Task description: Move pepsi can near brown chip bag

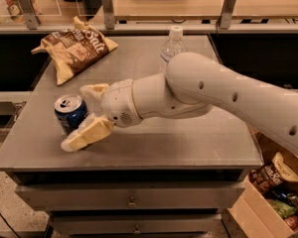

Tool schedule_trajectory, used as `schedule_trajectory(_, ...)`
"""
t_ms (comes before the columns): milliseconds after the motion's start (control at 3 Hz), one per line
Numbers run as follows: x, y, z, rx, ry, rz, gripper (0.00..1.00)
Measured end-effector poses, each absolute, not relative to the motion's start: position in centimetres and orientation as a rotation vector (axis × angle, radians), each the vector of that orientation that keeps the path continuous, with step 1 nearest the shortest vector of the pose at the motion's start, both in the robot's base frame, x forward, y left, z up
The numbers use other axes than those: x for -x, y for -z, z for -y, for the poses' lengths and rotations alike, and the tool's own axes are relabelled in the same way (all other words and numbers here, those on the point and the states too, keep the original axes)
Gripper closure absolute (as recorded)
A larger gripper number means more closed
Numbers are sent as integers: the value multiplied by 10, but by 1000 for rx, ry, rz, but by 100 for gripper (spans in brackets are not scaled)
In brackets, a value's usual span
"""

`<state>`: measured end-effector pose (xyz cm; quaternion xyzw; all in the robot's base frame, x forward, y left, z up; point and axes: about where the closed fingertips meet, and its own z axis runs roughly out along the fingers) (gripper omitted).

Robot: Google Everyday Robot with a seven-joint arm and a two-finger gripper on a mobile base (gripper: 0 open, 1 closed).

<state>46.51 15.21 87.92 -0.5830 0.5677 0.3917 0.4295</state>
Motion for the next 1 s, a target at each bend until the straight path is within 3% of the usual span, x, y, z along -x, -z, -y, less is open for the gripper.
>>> schedule_trajectory(1000,-460,-887,-167,1481,-990,-1382,87)
